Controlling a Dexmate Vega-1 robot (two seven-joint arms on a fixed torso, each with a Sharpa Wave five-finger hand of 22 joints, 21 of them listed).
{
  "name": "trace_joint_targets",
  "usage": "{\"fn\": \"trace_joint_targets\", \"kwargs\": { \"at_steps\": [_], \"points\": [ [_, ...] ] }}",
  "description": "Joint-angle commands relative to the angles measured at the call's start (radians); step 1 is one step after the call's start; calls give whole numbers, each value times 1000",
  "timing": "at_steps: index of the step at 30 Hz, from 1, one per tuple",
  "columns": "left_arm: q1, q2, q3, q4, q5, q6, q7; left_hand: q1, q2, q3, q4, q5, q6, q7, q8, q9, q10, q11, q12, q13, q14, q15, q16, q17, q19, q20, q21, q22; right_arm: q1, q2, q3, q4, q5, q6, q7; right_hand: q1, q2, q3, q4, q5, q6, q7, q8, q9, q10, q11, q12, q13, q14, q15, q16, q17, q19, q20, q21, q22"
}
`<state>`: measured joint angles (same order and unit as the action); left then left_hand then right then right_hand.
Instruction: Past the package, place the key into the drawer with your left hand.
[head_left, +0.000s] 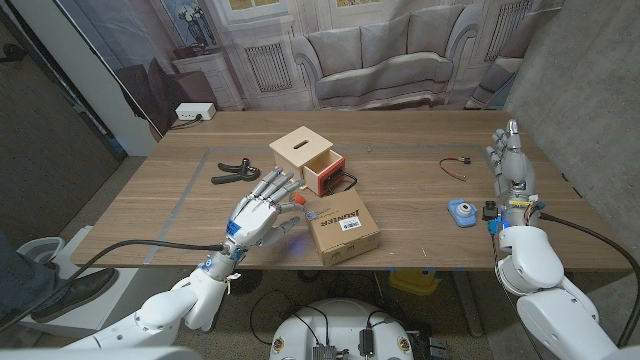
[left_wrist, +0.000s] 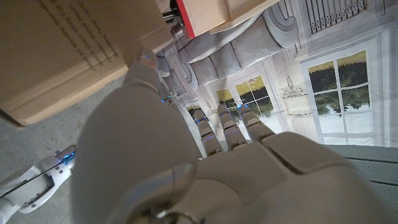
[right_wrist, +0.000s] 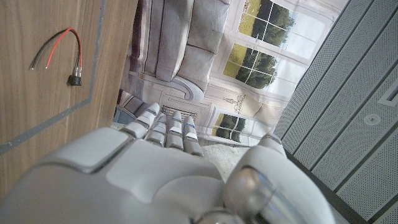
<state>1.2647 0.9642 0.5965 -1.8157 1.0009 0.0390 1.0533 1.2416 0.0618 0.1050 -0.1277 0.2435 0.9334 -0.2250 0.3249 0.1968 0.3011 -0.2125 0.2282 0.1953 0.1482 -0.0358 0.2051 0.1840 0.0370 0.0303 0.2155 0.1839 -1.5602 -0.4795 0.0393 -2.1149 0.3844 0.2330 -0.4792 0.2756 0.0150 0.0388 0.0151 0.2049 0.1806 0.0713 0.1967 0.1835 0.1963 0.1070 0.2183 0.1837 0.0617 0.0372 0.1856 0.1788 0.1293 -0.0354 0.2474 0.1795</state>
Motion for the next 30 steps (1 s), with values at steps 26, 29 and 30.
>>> {"fn": "trace_joint_targets", "kwargs": {
  "at_steps": [26,29,30],
  "points": [
    [-35,-50,51,36,-43,8,-12,8,6,-3,8,-13,14,3,-15,2,6,0,-14,3,14,-123,-5,6,-26,18,-8,5,-15,7,19,-3,15,-27,11,6,-1,-4,-1,8,10,-2,2,6,9,2,5,4,13,4,4,4,14,-14,-10,1],
    [-41,-49,54,37,-43,1,-18,7,6,-3,9,-14,14,3,-16,2,5,0,-14,3,13,-124,-5,6,-26,17,-8,5,-13,10,15,1,12,-20,10,6,-1,-4,-1,8,9,-1,2,6,9,2,5,4,12,4,3,4,14,-13,-10,1],
    [-45,-46,55,36,-44,-5,-26,7,7,-4,9,-14,15,3,-16,2,5,0,-14,3,13,-123,-5,6,-27,18,-8,5,-12,13,12,5,13,-16,11,6,-1,-4,-1,8,9,-2,1,6,9,1,5,4,13,4,3,4,14,-13,-11,1]
  ]
}}
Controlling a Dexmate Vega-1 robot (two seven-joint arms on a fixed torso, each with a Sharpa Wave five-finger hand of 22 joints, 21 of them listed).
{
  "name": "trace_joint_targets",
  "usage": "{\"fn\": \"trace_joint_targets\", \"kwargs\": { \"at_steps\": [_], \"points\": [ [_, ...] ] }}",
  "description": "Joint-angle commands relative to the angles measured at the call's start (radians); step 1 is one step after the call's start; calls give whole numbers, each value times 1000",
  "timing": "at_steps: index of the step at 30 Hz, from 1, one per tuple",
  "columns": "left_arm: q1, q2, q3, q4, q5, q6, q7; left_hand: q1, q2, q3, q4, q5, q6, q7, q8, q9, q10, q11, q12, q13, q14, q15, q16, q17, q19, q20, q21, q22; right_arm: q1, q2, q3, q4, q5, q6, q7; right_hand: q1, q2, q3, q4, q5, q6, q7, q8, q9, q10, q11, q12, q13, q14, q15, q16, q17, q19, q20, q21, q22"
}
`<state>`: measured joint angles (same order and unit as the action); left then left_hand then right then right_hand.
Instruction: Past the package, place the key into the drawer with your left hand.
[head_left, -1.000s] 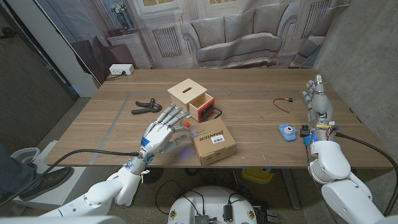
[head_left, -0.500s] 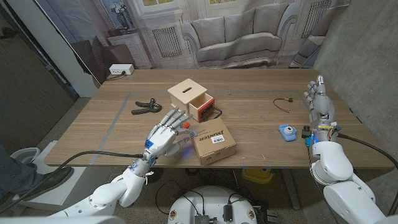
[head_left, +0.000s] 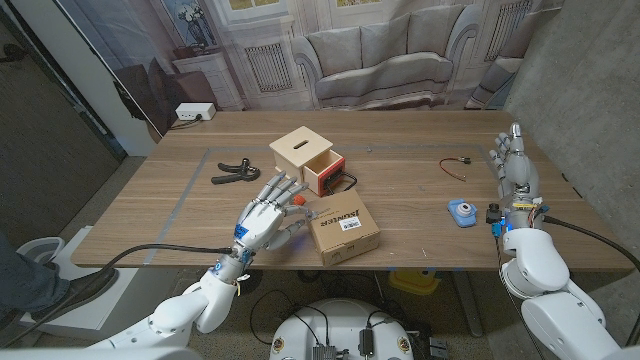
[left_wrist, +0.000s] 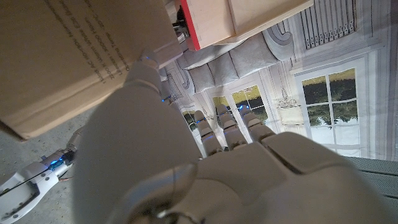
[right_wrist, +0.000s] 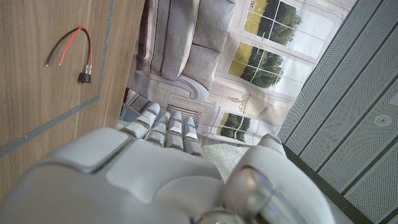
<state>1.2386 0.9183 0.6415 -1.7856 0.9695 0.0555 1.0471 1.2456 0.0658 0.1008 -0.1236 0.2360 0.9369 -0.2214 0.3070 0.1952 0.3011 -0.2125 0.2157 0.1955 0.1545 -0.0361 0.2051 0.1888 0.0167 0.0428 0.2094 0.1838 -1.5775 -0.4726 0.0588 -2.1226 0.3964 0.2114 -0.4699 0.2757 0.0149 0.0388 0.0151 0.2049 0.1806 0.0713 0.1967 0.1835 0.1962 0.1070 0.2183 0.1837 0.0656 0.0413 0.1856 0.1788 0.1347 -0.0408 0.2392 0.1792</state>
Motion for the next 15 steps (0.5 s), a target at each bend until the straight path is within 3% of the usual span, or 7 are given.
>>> {"fn": "trace_joint_targets", "kwargs": {
  "at_steps": [1,15],
  "points": [
    [-22,1,11,6,-11,-25,-20,3,3,0,5,-6,11,-1,1,3,5,0,-2,3,6,-123,-6,2,-7,7,-2,5,6,7,-8,14,0,8,2,6,0,-5,-1,8,9,-2,1,6,9,1,5,4,9,-1,3,4,8,-7,-3,2],
    [-29,25,4,-18,-17,-45,-77,1,6,-1,9,-8,20,-1,-1,4,0,0,-6,3,2,-122,-8,2,-10,10,-1,6,10,14,-16,27,0,24,-2,6,0,-6,-2,8,9,-3,1,6,11,1,5,4,11,2,3,4,8,-7,-6,2]
  ]
}}
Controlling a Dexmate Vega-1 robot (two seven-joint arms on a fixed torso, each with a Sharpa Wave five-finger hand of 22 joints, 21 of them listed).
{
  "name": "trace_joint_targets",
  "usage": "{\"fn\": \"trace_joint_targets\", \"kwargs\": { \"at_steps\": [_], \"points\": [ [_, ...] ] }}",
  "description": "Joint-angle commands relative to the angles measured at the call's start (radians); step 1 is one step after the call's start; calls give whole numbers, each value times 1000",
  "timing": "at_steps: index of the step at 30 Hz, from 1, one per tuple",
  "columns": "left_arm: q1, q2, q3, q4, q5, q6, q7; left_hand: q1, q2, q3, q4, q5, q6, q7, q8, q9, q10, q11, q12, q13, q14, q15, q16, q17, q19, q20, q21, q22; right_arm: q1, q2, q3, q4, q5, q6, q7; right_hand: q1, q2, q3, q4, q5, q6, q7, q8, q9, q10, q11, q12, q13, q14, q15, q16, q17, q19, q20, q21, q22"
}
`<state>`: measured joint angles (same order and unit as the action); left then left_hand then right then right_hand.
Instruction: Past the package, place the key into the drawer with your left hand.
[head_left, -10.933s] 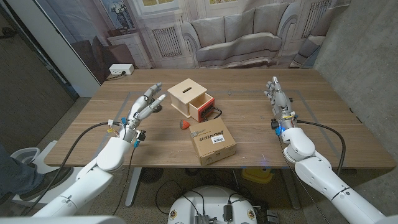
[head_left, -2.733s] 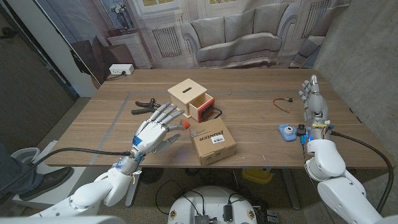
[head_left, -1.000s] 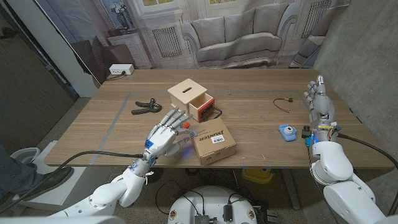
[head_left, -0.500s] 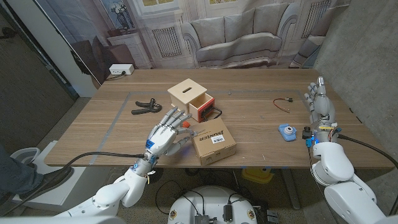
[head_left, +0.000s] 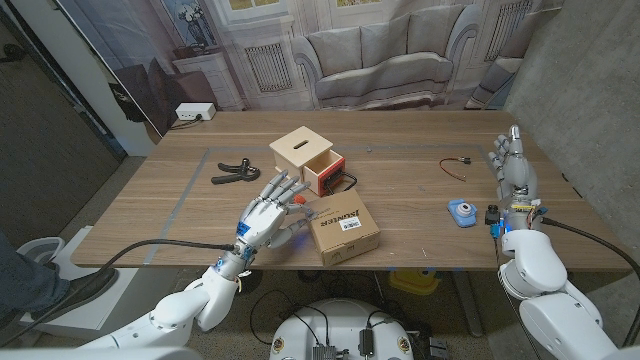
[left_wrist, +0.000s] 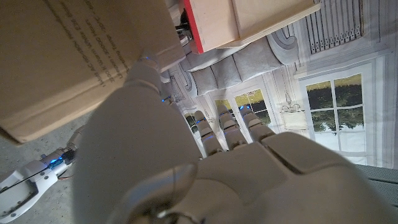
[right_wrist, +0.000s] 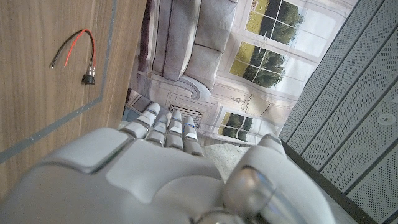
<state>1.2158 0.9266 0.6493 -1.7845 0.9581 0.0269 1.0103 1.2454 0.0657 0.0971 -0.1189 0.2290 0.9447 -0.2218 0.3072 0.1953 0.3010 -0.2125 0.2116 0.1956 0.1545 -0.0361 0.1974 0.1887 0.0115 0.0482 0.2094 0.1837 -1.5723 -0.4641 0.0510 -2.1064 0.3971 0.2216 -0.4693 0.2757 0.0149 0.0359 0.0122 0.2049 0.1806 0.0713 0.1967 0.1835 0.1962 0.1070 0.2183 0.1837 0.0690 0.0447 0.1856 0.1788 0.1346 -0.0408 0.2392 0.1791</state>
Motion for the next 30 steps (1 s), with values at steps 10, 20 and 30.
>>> {"fn": "trace_joint_targets", "kwargs": {
  "at_steps": [10,20,30],
  "points": [
    [3,14,-12,-25,-8,-6,-55,2,9,1,6,-3,31,1,3,5,-3,-1,-4,3,2,-124,0,2,-6,7,0,6,19,1,-14,22,5,15,3,5,0,-4,1,8,9,-4,1,6,12,0,5,4,8,-2,3,4,9,-5,-8,2],
    [6,4,-16,-23,-10,2,-47,-3,5,-8,11,-6,151,10,51,16,7,-2,-2,3,6,-127,1,3,-6,6,3,7,26,-6,-12,21,9,15,5,5,0,-5,1,8,10,-5,1,6,14,3,5,4,9,-1,3,4,9,-4,-10,2],
    [-3,-13,-16,-7,-20,-13,-18,-11,-2,-17,15,-7,198,16,74,20,27,-2,3,4,26,-131,10,7,3,8,8,7,31,-8,-12,26,12,19,7,5,0,-6,1,9,10,-8,1,6,14,1,5,4,10,-1,3,4,9,-1,-12,2]
  ]
}}
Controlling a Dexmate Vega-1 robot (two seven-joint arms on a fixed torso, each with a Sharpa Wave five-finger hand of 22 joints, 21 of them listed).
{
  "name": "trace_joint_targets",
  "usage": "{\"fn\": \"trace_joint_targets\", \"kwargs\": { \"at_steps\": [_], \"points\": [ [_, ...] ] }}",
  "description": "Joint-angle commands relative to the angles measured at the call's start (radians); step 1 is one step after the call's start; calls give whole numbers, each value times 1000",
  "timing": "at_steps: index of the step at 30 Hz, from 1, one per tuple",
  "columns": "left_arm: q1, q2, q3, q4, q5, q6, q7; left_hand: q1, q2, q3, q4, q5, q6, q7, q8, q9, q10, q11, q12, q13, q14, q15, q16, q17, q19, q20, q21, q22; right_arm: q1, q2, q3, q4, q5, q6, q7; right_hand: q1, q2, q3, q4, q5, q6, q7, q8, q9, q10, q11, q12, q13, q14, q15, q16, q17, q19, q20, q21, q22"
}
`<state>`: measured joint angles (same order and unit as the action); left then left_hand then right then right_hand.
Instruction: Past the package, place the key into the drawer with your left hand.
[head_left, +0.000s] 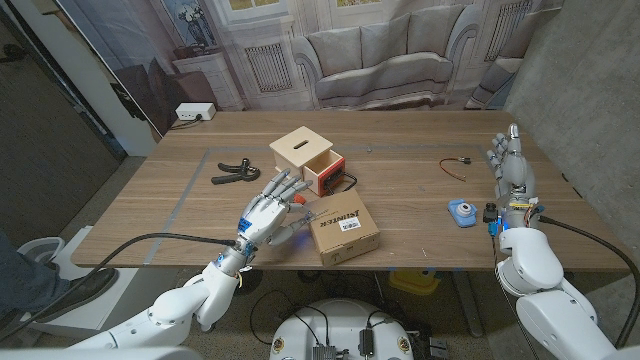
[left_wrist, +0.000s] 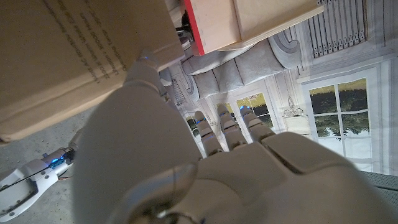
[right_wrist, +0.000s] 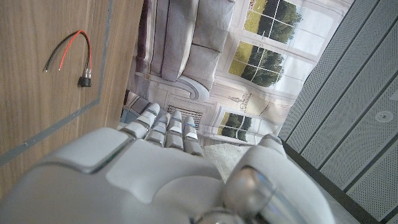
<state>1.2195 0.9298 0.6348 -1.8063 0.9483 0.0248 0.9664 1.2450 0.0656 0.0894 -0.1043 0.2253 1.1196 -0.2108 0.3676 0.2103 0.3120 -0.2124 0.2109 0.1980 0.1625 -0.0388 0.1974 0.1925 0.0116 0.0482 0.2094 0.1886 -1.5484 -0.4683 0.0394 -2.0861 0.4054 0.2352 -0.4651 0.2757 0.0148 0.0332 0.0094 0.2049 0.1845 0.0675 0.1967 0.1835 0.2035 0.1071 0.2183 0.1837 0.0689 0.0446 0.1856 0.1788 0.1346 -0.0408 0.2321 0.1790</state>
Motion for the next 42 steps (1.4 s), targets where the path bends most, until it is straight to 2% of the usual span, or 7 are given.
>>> {"fn": "trace_joint_targets", "kwargs": {
  "at_steps": [1,4,15,33,35,37,42],
  "points": [
    [-8,-17,-1,15,-13,-13,28,-12,-2,-10,2,-4,23,6,14,4,21,-2,5,2,19,-127,11,4,7,9,9,2,6,-4,0,6,4,7,3,5,0,-4,3,9,6,-3,1,6,6,1,5,4,10,-1,3,4,9,-1,-5,2],
    [-10,-23,-3,19,-23,-23,37,-10,1,-10,3,-5,50,38,24,1,46,-2,11,2,31,-128,15,7,17,11,13,2,5,-3,2,8,4,14,4,5,0,-5,3,9,7,-4,1,6,8,2,5,4,10,-2,3,4,10,0,-6,3],
    [-7,-41,-6,24,-44,-38,62,-14,12,-11,11,-6,89,68,31,-11,81,-3,16,2,68,-133,25,8,35,15,19,3,2,-4,2,9,3,20,7,3,-1,-6,3,9,6,-5,1,6,8,0,5,5,12,-2,3,4,11,0,-7,3],
    [2,-49,-19,31,-62,-53,89,-24,20,-15,22,-4,91,71,17,-23,117,-4,16,3,86,-137,23,7,46,22,20,3,-7,1,6,-1,-12,28,3,0,-2,-10,4,9,4,-6,0,6,12,-2,6,5,16,-3,4,5,11,2,-11,3],
    [3,-52,-21,32,-65,-54,93,-24,20,-16,23,-4,87,75,14,-23,120,-4,16,3,88,-136,23,6,47,25,20,3,-8,2,6,-2,-12,28,2,-1,-2,-11,4,9,4,-6,0,6,12,-1,5,5,15,-3,4,5,12,3,-11,3],
    [3,-53,-22,31,-66,-53,93,-25,23,-16,25,-3,91,98,15,-23,130,-4,17,3,92,-136,23,6,48,26,20,2,-8,2,7,-4,-13,27,2,-1,-2,-11,5,9,4,-6,0,6,12,-1,5,5,17,-3,4,5,12,2,-11,3],
    [5,-54,-29,22,-69,-46,89,-25,28,-16,27,-1,83,104,15,-15,140,-4,18,4,99,-139,24,7,53,28,21,2,-8,3,10,-4,-14,28,4,-2,-3,-12,5,9,4,-7,0,6,12,-2,5,5,18,-3,5,5,12,3,-12,3]
  ]
}}
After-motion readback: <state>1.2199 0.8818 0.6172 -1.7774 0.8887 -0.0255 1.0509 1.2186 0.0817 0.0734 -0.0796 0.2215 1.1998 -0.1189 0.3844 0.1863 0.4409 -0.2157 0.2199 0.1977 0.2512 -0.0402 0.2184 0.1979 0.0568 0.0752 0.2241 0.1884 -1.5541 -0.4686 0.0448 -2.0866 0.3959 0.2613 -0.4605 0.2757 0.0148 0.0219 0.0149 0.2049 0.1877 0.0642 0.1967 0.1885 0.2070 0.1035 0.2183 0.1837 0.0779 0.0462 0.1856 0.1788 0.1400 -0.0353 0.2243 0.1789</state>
